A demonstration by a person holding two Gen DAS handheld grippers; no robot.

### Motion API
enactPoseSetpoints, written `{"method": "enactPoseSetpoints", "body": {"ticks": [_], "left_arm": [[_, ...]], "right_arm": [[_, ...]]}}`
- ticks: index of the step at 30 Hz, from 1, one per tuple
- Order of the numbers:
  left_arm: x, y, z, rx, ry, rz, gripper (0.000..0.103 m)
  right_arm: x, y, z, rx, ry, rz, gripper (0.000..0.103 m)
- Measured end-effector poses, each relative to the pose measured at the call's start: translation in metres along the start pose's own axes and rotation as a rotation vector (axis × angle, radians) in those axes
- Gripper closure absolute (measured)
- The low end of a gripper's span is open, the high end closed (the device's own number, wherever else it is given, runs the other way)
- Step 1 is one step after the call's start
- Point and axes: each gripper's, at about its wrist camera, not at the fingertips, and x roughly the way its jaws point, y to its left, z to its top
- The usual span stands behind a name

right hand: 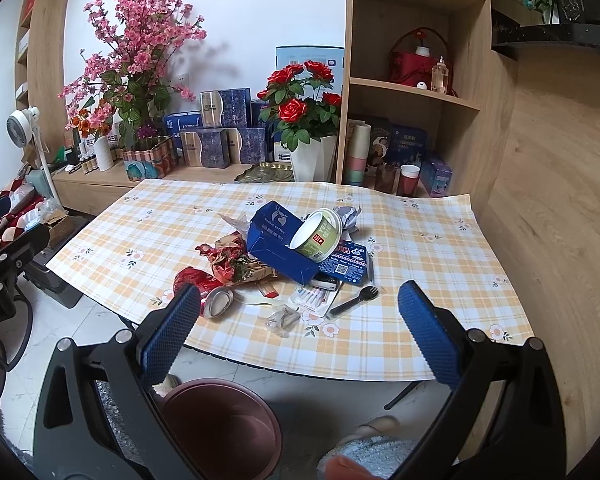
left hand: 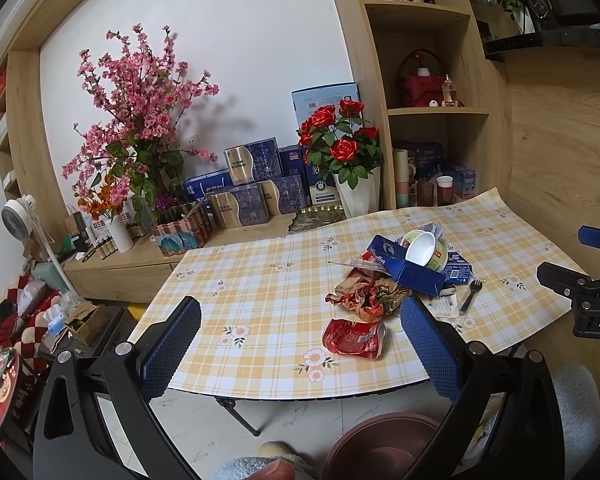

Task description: Collect trash

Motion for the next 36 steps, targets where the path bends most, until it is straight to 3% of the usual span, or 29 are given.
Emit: {"method": "enactPoseSetpoints", "body": {"ticks": [35, 36], "left_arm": [[0.0001, -0.0029, -0.0011, 0.004, 0.0, 0.007, 0.005], [0.0013, -0.0029, -0.0017, 0.002, 0.001, 0.0, 0.005]], "right_arm": [[0.0016, -0.0023, -0.004, -0.003, 0.001, 0.002, 0.006], [-0.0005, -0.0051, -0.0038, 0.031, -0.047, -0.019, 0.006]]}}
